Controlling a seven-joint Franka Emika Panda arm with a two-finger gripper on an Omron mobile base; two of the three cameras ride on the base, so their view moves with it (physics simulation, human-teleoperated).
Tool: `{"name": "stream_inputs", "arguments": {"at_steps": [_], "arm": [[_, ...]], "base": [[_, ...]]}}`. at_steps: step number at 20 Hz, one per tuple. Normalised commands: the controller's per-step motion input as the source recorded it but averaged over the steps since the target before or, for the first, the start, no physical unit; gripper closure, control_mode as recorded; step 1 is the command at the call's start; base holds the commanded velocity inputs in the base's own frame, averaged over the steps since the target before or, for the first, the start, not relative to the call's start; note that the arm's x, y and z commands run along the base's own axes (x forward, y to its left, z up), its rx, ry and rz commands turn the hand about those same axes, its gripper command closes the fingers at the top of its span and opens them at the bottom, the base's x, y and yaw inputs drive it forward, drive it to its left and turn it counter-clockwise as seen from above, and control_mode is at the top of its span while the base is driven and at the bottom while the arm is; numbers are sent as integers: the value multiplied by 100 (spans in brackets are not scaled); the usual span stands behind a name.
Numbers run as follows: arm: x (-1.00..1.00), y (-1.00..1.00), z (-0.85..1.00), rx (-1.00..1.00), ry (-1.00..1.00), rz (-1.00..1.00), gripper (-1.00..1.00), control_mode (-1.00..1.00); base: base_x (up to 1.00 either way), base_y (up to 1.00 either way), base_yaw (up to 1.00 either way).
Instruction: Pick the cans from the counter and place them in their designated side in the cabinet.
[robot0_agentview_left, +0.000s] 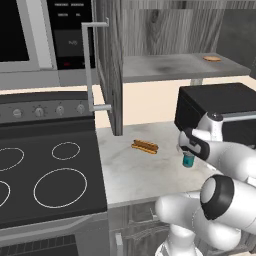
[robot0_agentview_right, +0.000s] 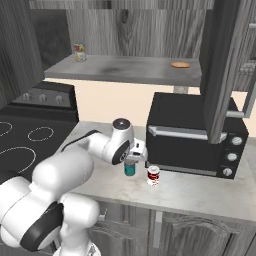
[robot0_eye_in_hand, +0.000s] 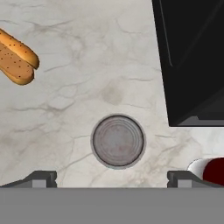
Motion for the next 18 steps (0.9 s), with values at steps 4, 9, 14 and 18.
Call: {"name": "stream_inputs", "arguments": {"at_steps": [4,9,14,18], "arm": [[11,-3,-9,0,0,0,-100,-100],[9,-3,-9,0,0,0,-100,-100],[8,-3,-9,0,0,0,-100,-100],[8,-2,-10,0,0,0,-100,-100]], "base": [[0,0,0],[0,0,0],[0,0,0],[0,0,0]]}}
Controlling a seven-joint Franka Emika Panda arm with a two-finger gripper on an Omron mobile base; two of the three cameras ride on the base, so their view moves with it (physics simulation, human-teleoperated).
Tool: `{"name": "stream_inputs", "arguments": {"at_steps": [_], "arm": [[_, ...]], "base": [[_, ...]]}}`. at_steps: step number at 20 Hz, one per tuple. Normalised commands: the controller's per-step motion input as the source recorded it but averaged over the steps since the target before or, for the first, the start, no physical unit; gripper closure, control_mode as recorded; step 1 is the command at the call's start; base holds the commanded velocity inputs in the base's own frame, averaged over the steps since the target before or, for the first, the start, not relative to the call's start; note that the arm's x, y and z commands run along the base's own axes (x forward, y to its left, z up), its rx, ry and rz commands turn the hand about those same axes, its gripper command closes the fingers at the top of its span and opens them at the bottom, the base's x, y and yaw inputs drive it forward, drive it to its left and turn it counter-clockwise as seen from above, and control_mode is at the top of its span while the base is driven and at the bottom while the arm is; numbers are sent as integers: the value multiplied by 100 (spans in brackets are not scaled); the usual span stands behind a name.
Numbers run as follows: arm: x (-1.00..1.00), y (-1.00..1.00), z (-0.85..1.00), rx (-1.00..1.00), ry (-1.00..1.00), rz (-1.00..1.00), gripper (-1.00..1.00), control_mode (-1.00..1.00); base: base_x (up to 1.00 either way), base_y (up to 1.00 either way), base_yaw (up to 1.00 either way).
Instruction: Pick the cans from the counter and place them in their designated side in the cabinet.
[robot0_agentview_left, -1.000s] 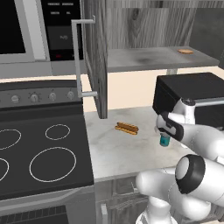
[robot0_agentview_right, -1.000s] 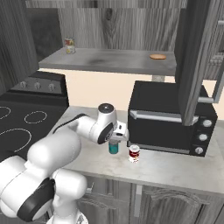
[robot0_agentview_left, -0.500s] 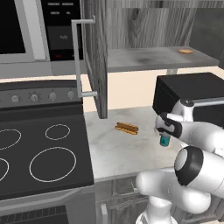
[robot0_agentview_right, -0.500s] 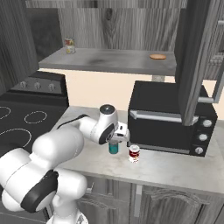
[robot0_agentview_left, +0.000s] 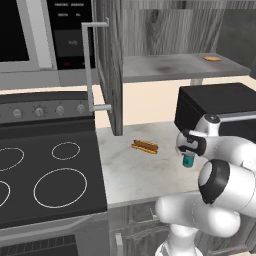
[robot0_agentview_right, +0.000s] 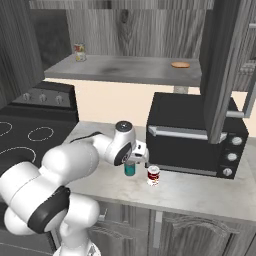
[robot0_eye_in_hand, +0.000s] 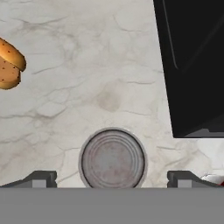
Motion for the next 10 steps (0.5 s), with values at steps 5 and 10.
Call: {"name": "stream_inputs", "arguments": {"at_steps": [5,10], "arm": [[8,-1,-9,0,0,0,-100,-100],[6,0,-9,0,0,0,-100,-100]], "base": [[0,0,0],[0,0,0]]}}
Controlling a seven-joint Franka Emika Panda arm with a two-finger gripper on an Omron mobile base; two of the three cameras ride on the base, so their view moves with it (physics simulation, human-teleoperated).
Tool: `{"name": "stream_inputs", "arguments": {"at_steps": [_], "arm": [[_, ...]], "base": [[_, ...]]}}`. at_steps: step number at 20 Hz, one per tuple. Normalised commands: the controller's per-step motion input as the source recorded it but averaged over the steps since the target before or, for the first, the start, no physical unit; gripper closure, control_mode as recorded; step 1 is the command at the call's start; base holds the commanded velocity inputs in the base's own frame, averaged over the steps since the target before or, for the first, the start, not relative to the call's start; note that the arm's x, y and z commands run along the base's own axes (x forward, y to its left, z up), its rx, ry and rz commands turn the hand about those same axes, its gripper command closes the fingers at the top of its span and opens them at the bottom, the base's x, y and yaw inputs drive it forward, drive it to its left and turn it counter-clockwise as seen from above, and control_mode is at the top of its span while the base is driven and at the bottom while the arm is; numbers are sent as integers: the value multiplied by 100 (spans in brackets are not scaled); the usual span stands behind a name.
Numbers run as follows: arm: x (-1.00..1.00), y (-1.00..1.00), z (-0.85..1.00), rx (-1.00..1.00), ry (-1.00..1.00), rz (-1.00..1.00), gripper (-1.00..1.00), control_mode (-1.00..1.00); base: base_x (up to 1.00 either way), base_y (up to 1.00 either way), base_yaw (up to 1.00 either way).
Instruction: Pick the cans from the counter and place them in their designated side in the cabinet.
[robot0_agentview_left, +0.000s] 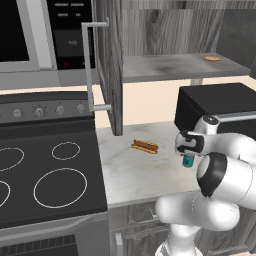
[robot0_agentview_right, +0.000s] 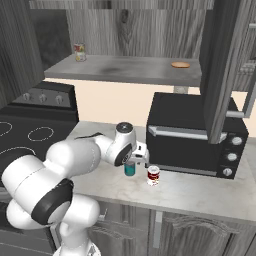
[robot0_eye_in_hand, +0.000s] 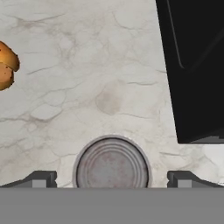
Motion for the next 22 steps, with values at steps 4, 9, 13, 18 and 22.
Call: {"name": "stream_inputs", "arguments": {"at_steps": [4,9,13,18,22], "arm": [[5,0,-10,0,0,0,-100,-100],[4,0,-10,0,0,0,-100,-100],[4,0,-9,0,0,0,-100,-100],[5,0,-8,0,0,0,100,-100],[0,0,-2,-1,0,0,100,-100]], "base": [[0,0,0],[0,0,0],[0,0,0],[0,0,0],[0,0,0]]}}
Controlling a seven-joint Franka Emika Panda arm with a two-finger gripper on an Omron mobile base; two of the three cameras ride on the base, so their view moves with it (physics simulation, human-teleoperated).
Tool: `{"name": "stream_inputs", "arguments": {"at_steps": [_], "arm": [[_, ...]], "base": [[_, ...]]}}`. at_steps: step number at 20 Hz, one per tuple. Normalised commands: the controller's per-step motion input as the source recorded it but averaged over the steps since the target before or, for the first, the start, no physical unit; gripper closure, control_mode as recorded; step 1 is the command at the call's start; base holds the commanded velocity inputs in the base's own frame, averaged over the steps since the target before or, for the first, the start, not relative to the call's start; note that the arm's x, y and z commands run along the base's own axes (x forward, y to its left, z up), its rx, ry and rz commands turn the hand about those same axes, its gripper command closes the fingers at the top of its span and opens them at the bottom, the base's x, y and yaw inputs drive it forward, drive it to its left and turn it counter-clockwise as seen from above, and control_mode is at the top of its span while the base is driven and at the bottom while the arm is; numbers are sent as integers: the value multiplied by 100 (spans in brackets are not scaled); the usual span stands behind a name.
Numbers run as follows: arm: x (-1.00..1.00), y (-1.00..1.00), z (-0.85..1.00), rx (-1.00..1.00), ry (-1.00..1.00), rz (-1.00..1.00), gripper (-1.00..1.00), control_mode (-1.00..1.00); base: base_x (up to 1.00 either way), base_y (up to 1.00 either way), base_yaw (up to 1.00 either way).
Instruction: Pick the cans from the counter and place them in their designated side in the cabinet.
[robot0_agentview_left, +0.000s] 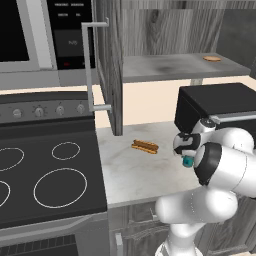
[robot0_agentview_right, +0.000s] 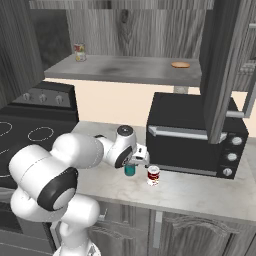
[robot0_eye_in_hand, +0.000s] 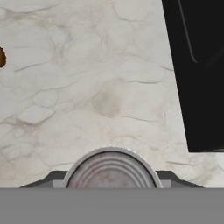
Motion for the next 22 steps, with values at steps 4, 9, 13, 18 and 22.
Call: {"name": "stream_inputs", "arguments": {"at_steps": [4,9,13,18,22], "arm": [[0,-3,0,-2,0,0,100,-100],[0,-11,14,-4,-2,0,100,-100],[-3,-11,27,-2,-4,2,100,-100],[-7,-5,25,0,-4,5,100,-100],[-7,-3,26,0,-1,7,100,-100]], "base": [[0,0,0],[0,0,0],[0,0,0],[0,0,0],[0,0,0]]}}
